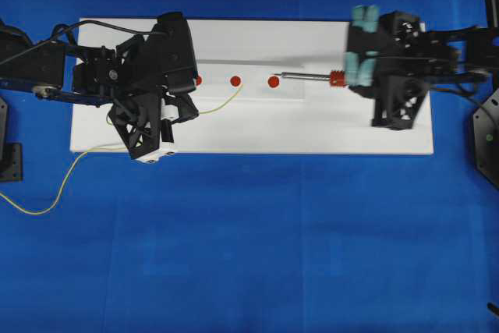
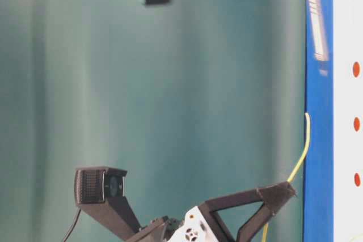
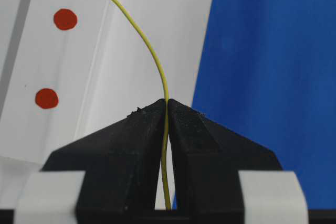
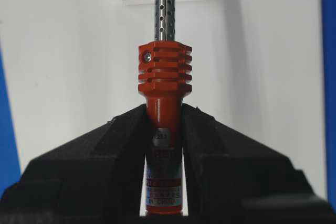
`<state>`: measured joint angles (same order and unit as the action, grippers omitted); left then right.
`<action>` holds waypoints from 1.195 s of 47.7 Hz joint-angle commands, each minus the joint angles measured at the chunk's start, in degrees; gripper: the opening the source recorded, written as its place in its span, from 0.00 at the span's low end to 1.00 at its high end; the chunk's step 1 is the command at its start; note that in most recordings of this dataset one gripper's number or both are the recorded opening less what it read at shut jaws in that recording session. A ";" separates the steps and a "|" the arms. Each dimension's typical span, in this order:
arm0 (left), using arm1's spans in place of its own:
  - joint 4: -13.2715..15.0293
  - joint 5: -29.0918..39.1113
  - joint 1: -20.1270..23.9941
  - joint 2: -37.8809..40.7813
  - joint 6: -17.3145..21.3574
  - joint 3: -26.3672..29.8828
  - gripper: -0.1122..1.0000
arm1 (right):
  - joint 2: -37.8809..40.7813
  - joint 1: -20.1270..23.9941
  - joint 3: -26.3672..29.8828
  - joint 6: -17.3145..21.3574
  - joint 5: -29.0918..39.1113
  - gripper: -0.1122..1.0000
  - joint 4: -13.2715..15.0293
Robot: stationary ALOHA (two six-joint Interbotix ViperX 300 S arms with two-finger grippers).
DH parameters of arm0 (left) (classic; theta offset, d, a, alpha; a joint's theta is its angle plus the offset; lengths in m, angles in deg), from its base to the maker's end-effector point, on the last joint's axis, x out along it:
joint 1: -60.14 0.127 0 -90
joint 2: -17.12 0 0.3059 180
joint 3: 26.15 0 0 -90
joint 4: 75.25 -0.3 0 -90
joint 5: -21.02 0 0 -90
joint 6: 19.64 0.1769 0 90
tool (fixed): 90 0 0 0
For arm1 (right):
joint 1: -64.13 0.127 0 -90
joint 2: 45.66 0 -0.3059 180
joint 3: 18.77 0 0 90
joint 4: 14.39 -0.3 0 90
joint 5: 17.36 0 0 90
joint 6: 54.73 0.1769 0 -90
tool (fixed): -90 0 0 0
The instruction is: Touch the tip of the soldering iron to the tip of the solder at the mark.
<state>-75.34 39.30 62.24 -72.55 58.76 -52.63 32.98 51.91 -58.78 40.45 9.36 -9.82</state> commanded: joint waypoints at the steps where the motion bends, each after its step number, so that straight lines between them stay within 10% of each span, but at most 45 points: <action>1: -0.09 -0.62 0.00 -1.85 0.09 0.18 0.12 | -5.89 -0.18 -0.79 0.00 -0.35 0.16 0.26; 30: -0.09 -3.16 -1.76 -4.04 -0.44 -1.32 0.12 | -19.07 1.58 -6.06 4.48 -0.62 0.16 -1.76; 57: -0.09 -16.17 -23.29 -7.65 -10.28 -8.09 0.12 | -16.70 30.94 -6.50 10.20 -10.46 0.16 -4.92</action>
<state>-75.25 26.38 40.98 -79.67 48.56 -60.28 13.91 80.47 -65.90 50.21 1.10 -14.48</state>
